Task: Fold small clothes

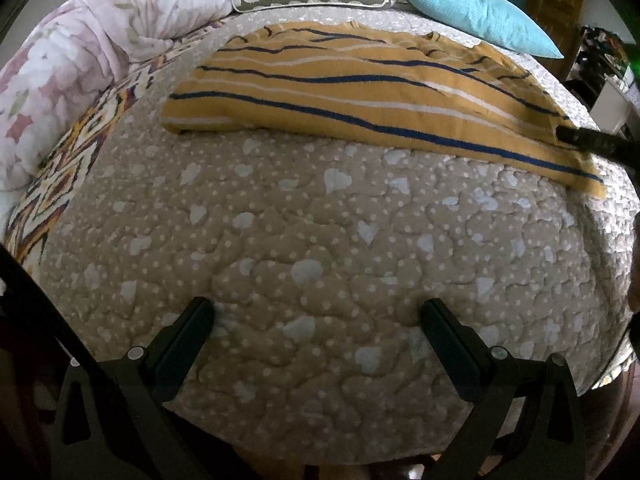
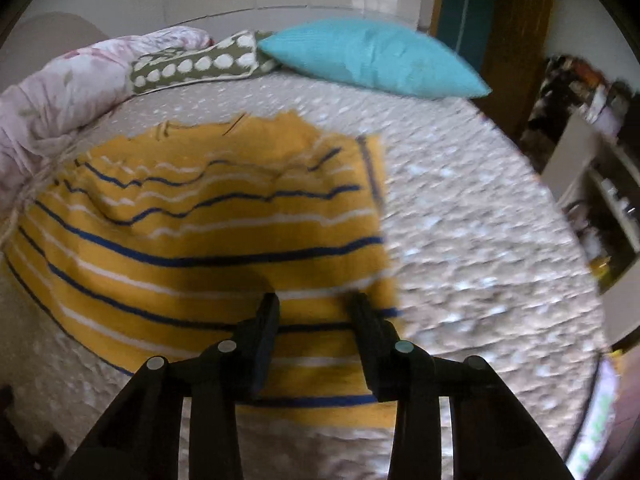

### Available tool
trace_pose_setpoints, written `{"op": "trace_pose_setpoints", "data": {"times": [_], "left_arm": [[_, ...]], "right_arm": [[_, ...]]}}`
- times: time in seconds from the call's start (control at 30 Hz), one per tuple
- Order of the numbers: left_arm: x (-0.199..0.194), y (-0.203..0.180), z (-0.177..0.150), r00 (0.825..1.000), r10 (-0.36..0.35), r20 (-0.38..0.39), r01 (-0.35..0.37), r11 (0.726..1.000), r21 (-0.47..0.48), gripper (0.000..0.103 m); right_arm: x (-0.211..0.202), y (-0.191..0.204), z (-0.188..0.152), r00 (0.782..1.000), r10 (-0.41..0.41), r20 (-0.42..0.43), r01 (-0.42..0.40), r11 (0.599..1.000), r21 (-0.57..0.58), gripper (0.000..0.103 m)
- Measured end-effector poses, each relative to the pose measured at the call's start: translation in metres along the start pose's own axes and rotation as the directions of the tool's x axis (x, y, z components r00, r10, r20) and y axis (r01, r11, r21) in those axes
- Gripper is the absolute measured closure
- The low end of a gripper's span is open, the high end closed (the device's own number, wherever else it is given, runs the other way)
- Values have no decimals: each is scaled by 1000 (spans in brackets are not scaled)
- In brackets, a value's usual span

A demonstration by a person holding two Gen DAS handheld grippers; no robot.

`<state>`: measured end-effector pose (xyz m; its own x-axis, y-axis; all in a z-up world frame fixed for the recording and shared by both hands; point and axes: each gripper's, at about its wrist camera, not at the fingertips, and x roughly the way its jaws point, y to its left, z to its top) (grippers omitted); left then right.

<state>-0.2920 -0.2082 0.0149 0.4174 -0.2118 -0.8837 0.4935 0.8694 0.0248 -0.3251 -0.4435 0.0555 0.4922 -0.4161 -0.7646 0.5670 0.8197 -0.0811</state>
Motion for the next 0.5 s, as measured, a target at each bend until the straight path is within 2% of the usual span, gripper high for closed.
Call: {"op": "trace_pose_setpoints", "data": {"times": [0.13, 0.23, 0.27, 0.3, 0.33, 0.4, 0.5], "left_arm": [[-1, -6, -3, 1000, 19, 10, -19, 1000, 10, 0], [-8, -3, -3, 1000, -11, 12, 11, 1000, 16, 0], [-13, 0, -2, 999, -37, 19, 37, 999, 13, 4], [-19, 5, 0, 998, -61, 31, 61, 998, 6, 13], [-27, 11, 3, 995, -88, 45, 88, 996, -3, 17], [-45, 32, 12, 986, -135, 99, 139, 990, -29, 19], [-56, 71, 37, 977, -116, 177, 131, 989, -75, 18]], "right_arm": [[-13, 2, 20, 996, 60, 58, -62, 998, 27, 62], [-10, 17, 34, 991, 115, 60, -117, 993, 23, 62], [-7, 24, 37, 990, 126, 57, -127, 992, 15, 62], [-5, 32, 37, 990, 132, 50, -132, 991, 1, 62], [-5, 40, 37, 989, 143, 46, -142, 990, -13, 62], [-9, 53, 31, 982, 182, 44, -180, 983, -40, 60], [-21, 72, 20, 965, 260, 35, -256, 963, -86, 50]]}}
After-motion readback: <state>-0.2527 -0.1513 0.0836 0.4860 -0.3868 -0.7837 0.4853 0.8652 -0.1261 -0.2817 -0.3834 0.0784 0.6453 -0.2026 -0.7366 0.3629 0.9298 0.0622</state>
